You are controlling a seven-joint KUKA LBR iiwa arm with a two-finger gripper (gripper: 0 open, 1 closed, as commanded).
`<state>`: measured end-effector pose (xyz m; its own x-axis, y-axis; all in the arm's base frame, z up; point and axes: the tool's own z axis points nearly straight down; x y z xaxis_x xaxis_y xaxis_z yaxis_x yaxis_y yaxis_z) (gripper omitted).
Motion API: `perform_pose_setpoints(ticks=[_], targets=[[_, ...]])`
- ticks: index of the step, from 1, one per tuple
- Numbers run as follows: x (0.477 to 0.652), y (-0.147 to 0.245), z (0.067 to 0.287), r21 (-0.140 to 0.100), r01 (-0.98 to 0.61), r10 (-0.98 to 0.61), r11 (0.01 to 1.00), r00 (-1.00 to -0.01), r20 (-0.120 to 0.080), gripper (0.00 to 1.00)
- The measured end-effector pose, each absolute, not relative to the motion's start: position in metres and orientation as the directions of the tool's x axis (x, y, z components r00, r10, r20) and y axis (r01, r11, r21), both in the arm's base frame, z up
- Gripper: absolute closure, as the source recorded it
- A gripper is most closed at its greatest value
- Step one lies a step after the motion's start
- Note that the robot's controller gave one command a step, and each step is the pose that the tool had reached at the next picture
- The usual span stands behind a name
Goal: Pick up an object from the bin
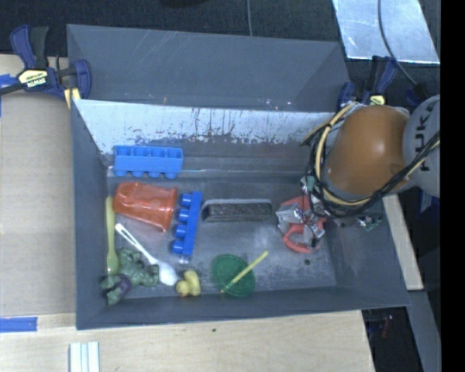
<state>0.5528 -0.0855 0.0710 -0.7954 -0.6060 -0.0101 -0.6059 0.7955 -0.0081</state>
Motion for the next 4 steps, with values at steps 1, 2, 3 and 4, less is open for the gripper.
perform_pose_setpoints(ticks=[1, 2, 3, 4], targets=[[0.553, -0.085, 0.071, -0.008, -0.606, -0.606, 0.795, -0.795, -0.010, 1.00], [0.554, -0.100, 0.087, -0.010, -0.593, -0.593, 0.805, -0.805, -0.013, 1.00], [0.557, -0.088, 0.106, -0.010, -0.587, -0.588, 0.809, -0.809, -0.016, 1.00], [0.561, -0.087, 0.096, -0.018, -0.774, -0.775, 0.633, -0.632, -0.015, 1.00]])
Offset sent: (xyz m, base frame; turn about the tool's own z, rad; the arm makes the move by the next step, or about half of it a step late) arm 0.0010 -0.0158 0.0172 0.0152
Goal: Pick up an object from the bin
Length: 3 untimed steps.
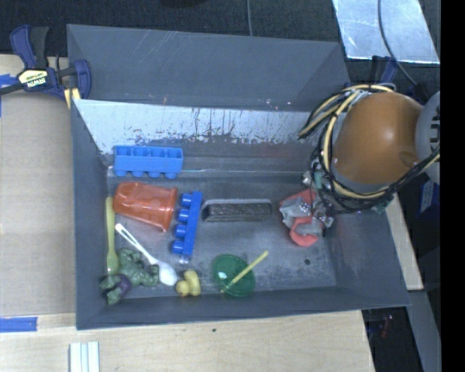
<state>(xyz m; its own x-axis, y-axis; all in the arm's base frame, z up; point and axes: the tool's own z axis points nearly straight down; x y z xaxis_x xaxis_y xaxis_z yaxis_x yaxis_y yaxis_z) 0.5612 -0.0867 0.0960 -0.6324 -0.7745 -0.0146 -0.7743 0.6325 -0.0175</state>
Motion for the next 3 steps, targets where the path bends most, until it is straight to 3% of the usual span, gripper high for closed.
perform_pose_setpoints(ticks=[1, 2, 3], targets=[[0.565, -0.097, 0.085, -0.020, -0.838, -0.838, 0.545, -0.545, -0.014, 1.00], [0.565, -0.094, 0.104, -0.015, -0.645, -0.646, 0.764, -0.763, -0.022, 1.00], [0.562, -0.099, 0.176, -0.012, -0.737, -0.737, 0.676, -0.676, -0.015, 1.00]])
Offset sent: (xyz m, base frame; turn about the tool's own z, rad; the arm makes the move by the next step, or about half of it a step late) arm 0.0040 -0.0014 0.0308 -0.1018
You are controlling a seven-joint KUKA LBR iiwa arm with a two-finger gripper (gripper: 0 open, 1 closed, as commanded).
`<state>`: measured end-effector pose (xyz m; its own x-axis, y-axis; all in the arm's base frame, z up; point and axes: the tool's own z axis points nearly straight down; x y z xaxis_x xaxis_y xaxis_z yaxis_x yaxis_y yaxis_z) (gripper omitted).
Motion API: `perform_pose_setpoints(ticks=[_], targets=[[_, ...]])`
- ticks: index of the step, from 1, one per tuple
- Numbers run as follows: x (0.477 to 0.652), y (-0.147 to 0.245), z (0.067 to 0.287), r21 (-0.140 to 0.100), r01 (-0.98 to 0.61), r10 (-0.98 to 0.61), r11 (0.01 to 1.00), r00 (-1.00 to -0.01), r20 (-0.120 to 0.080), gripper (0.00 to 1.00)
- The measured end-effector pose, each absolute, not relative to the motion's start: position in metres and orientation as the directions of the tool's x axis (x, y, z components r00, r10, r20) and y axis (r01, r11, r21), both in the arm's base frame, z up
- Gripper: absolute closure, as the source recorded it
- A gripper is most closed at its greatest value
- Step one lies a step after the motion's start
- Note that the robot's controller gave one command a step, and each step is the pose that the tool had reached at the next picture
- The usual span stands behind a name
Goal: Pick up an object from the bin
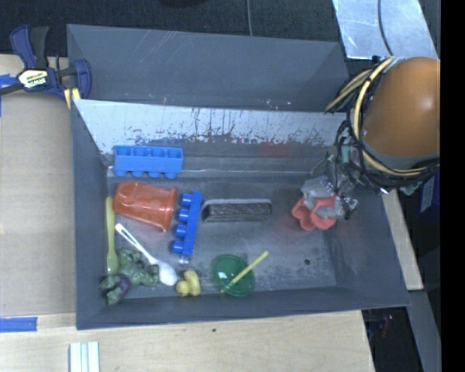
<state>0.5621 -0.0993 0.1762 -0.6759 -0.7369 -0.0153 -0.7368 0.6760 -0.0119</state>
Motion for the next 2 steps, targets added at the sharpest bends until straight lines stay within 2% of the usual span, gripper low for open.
perform_pose_setpoints(ticks=[1, 2], targets=[[0.571, -0.105, 0.132, -0.020, -0.808, -0.808, 0.589, -0.589, -0.017, 1.00], [0.566, -0.102, 0.180, -0.013, -0.792, -0.792, 0.611, -0.611, -0.015, 1.00]])
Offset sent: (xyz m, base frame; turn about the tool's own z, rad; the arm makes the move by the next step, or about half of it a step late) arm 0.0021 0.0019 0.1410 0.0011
